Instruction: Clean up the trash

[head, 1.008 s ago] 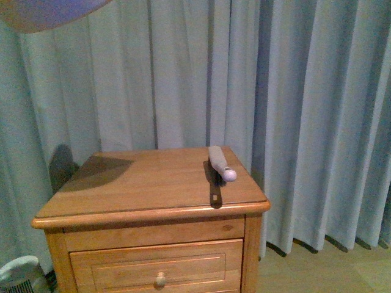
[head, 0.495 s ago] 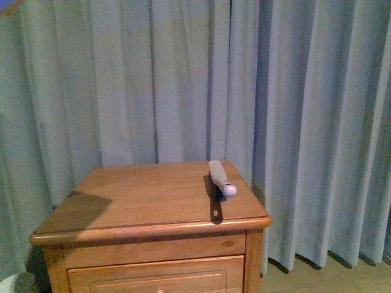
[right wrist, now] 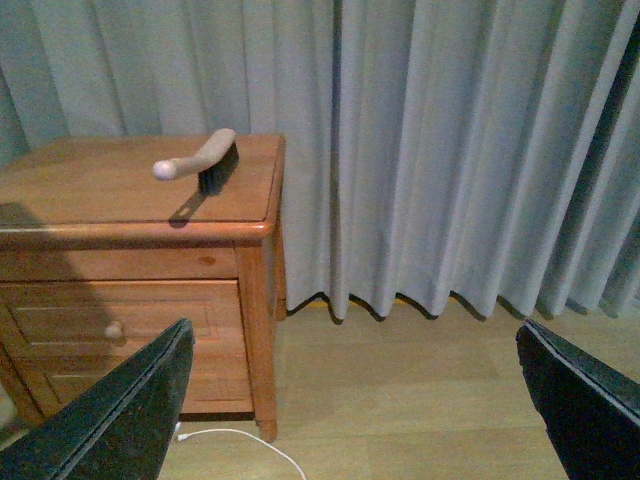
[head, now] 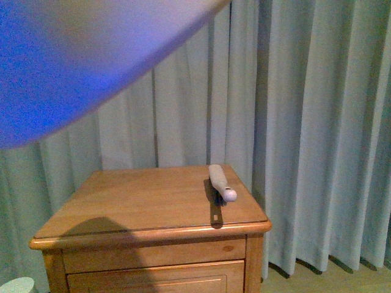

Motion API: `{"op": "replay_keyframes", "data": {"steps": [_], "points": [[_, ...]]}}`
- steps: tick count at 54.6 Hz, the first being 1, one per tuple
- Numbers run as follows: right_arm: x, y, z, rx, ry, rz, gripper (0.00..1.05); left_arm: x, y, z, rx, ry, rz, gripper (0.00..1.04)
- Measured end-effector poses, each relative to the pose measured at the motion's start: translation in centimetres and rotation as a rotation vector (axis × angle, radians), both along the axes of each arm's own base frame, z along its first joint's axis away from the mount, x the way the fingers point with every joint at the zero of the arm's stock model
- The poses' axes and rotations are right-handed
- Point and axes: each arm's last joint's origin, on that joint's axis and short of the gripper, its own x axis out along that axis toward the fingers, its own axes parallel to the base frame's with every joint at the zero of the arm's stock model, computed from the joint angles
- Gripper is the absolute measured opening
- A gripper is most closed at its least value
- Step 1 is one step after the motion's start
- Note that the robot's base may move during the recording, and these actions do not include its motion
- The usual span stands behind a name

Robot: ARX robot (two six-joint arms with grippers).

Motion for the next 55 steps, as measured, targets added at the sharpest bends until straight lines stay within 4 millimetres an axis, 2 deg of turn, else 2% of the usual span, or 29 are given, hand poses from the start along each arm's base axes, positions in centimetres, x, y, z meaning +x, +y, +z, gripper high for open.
{"op": "replay_keyframes", "data": {"steps": [8,13,34,44,55], "points": [[0.0,0.0,0.0,0.0,0.0,0.0,0.97,0.2,-0.1,-1.2,0.012,0.026,0.034,0.27],[0.0,0.0,0.0,0.0,0.0,0.0,0.97,0.6,-0.2,-1.3,0.017,0.016,0.048,0.27],[0.0,0.0,0.0,0.0,0.0,0.0,0.97,4.3,-1.2,-1.3,-0.001,0.041,0.182,0.27],[0.0,0.0,0.0,0.0,0.0,0.0,0.97,6.5,-0.4,-1.7,-0.042,0.065,0.363,0.27],[0.0,0.0,0.0,0.0,0.0,0.0,0.97,7.0,0.2,-1.9,-0.062,0.075,0.406,0.27]]}}
